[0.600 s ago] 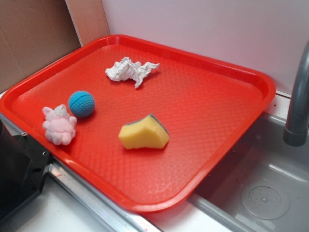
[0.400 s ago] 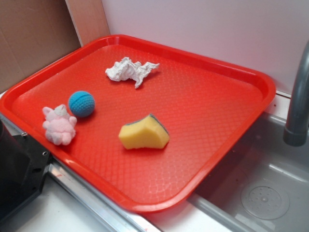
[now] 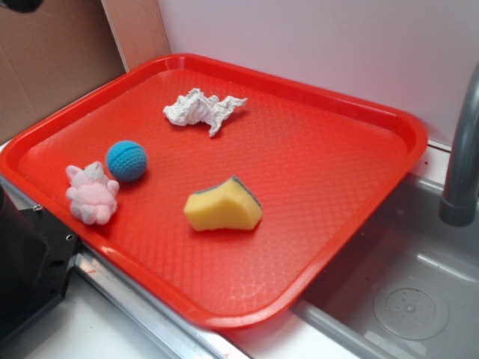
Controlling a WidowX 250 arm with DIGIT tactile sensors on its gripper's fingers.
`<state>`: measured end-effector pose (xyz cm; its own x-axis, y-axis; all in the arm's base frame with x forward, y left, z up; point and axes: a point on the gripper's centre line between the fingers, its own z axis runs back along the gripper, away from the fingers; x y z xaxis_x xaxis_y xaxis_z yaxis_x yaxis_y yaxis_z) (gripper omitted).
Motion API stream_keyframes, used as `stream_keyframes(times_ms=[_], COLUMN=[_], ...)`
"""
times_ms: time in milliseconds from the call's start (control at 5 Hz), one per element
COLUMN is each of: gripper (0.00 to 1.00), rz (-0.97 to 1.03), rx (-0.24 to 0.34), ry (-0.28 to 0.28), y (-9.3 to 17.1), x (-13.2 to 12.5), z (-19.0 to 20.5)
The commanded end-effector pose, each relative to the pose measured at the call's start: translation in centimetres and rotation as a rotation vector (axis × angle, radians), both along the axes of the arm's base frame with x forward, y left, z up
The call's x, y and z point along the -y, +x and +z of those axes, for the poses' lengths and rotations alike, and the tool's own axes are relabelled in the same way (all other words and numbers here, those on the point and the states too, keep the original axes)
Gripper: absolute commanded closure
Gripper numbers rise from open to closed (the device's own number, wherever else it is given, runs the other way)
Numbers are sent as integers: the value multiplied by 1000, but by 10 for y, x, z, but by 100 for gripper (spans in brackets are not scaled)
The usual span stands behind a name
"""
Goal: Grab the green sponge.
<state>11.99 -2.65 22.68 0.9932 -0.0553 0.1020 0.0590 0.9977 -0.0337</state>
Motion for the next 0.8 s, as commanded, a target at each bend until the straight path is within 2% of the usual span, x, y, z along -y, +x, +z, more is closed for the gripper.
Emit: stream_keyframes(times_ms=[0, 200, 400, 600], gripper=[0, 0, 0, 0], rz=[-338, -473, -558, -610], rx=[125, 169, 184, 145], ry=[23, 9, 6, 25], y=[31, 45, 59, 67], x=[28, 41, 52, 66], z=[-28, -48, -70, -100])
